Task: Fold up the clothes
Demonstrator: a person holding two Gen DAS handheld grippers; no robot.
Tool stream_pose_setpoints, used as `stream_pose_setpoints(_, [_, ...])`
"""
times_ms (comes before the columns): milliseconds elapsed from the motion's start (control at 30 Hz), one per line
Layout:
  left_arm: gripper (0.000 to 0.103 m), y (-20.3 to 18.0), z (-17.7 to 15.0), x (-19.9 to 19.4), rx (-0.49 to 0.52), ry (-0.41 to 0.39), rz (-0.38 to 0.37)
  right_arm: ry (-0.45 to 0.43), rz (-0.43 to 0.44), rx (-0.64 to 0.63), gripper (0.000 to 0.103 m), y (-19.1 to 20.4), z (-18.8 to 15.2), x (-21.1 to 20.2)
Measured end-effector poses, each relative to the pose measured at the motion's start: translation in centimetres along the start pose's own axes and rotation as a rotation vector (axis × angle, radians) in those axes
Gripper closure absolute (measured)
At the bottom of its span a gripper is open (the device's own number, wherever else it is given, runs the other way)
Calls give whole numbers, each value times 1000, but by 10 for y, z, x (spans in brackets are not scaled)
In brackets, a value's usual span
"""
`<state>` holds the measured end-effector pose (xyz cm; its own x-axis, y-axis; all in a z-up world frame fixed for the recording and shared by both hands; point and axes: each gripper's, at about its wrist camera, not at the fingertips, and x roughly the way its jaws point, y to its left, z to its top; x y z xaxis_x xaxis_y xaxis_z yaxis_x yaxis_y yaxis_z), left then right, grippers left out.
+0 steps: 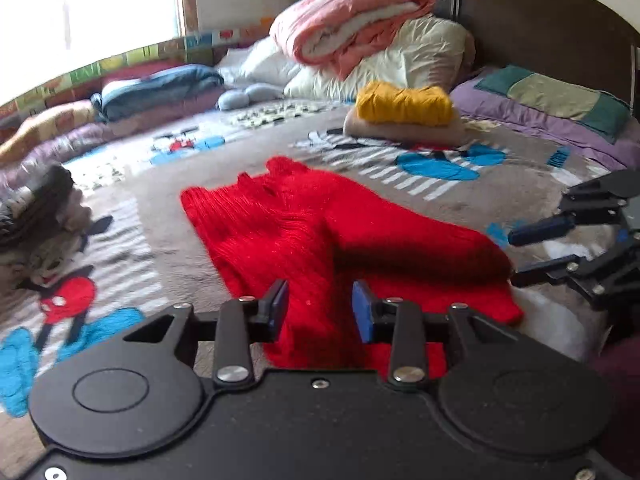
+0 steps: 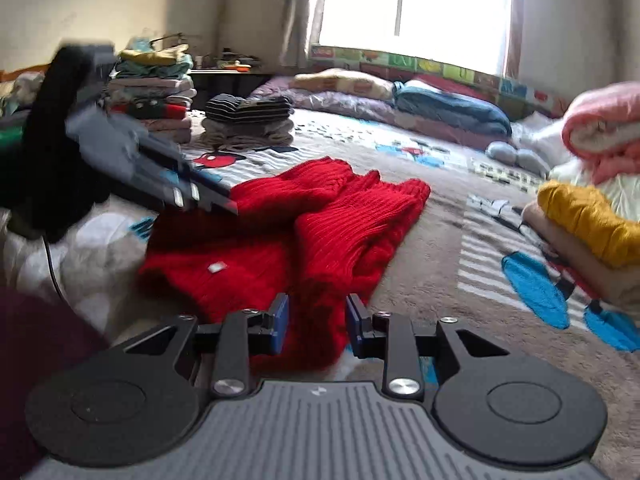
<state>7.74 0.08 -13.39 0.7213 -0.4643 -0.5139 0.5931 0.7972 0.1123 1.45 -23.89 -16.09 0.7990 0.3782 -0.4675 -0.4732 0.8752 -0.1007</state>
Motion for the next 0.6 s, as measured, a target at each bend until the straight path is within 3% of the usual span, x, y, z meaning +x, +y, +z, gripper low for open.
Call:
stream_pose_setpoints(200, [54, -31, -30, -33, 126, 3, 52, 21, -64, -161, 64, 10, -22, -14])
stream_pose_setpoints(400, [51, -59, -53, -27, 289, 46, 137, 51, -95, -262, 63, 21, -32, -7])
stream_pose_setpoints(500, [49, -77, -60, -22, 419, 51, 228, 45, -109, -289, 58, 23, -32, -2])
stream_pose_setpoints(600, [47, -82, -53, -20, 466, 27, 220, 36, -116, -294, 57, 24, -32, 3])
